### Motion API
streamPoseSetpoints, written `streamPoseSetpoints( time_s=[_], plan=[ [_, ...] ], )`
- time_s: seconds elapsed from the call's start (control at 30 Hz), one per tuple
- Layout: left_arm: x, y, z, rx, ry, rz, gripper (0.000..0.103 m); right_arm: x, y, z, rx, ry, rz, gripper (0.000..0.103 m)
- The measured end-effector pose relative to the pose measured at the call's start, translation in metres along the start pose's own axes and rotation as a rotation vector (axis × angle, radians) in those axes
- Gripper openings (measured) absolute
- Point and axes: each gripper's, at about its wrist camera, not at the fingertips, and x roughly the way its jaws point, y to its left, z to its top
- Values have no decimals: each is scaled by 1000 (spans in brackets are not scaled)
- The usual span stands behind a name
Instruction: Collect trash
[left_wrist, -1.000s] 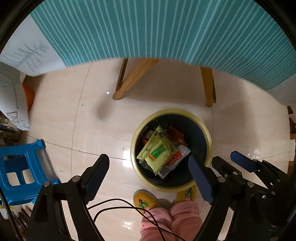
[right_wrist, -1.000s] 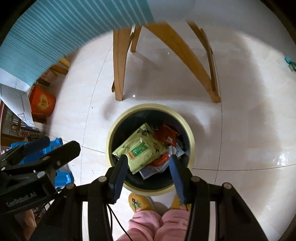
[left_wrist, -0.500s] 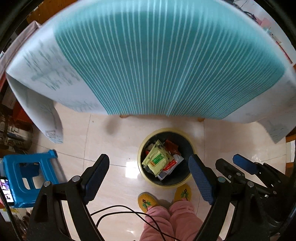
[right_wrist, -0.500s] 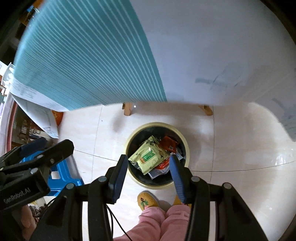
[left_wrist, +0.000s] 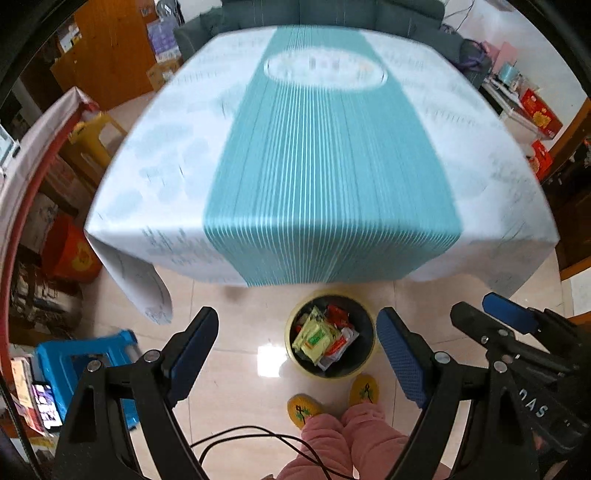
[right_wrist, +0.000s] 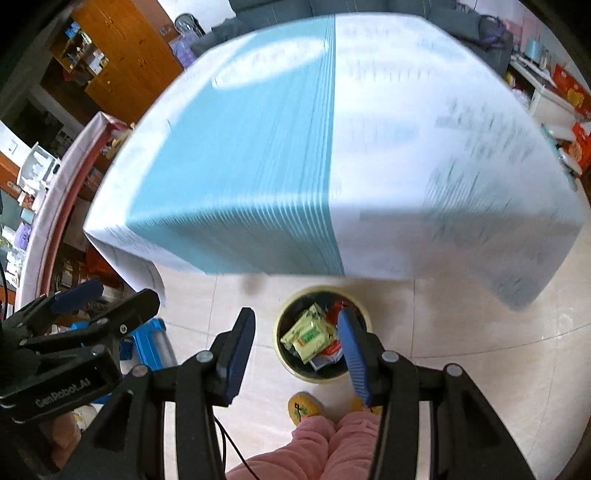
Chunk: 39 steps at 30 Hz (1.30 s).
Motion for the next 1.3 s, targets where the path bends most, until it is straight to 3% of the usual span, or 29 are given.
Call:
streamPoseSetpoints(
  time_s=[0.3, 0.57, 1.3],
  plan=[
    [-66, -1, 44, 1, -87, 21, 86, -76, 13, 45, 34, -115, -4, 47],
    [-102, -6, 67, 13, -180, 29, 86, -110, 24, 73, 25, -193, -6, 47],
    [-124, -2, 70, -16, -233, 23, 86, -148, 41, 85, -29, -293, -28, 47]
  ],
)
